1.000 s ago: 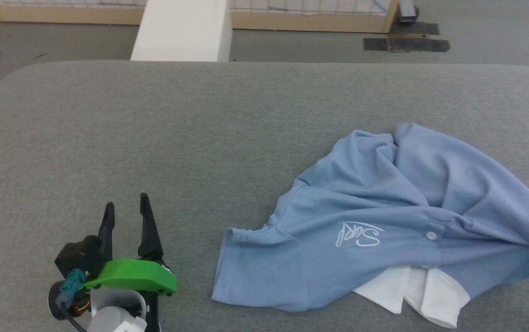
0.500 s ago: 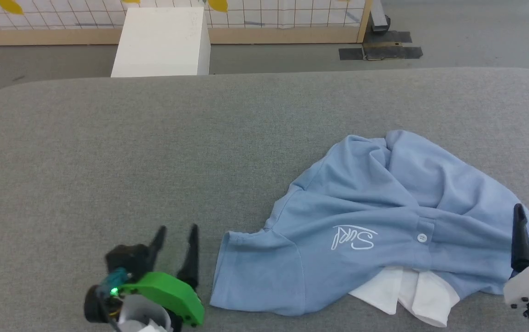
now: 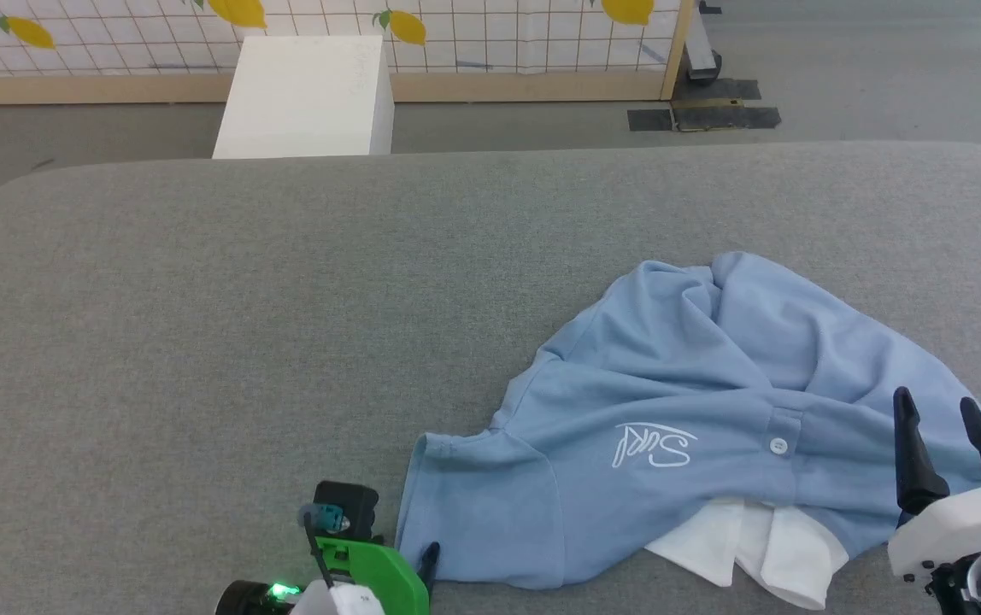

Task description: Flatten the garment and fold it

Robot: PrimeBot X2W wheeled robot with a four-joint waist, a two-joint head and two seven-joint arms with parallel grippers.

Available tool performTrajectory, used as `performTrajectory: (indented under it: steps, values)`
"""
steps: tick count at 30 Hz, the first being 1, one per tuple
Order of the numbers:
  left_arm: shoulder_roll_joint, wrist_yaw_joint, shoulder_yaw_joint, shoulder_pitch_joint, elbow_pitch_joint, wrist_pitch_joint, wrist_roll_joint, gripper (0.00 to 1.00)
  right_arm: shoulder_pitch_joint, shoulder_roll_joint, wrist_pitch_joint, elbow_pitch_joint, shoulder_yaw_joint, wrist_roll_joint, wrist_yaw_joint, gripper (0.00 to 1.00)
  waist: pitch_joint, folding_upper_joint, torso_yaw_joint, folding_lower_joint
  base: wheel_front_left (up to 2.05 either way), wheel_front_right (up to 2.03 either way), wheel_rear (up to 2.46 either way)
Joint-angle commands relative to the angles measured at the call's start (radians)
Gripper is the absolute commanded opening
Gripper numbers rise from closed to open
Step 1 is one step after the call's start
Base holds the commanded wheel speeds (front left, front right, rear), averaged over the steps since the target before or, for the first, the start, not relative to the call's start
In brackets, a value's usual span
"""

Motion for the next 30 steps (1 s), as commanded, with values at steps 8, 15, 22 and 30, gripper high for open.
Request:
performTrajectory:
  steps: [8, 15, 22, 30]
  values:
    - [-0.009, -0.016, -0.039, 0.035, -0.009, 0.166, -0.065, 0.0, 0.006, -0.001, 0.0, -0.009, 0.03, 0.022, -0.002, 1.0, 0.021, 0.0, -0.028, 0.0, 0.0, 0.0, 0.0]
    - [0.003, 0.033, 0.066, 0.032, -0.059, 0.076, -0.106, 0.0, 0.004, -0.001, -0.002, -0.017, 0.029, 0.028, -0.002, 1.0, 0.029, 0.0, -0.027, 0.0, 0.0, 0.0, 0.0]
    - [0.065, 0.114, 0.242, 0.063, -0.064, -0.03, -0.137, 0.0, 0.027, -0.001, 0.013, -0.022, 0.005, 0.026, -0.002, 1.0, 0.021, 0.0, -0.003, 0.0, 0.0, 0.0, 0.0]
    - [0.061, 0.128, 0.291, 0.114, -0.052, -0.06, -0.181, 0.0, 0.118, -0.001, 0.191, -0.006, -0.077, 0.043, -0.002, 1.0, 0.018, 0.0, 0.03, 0.0, 0.0, 0.0, 0.0]
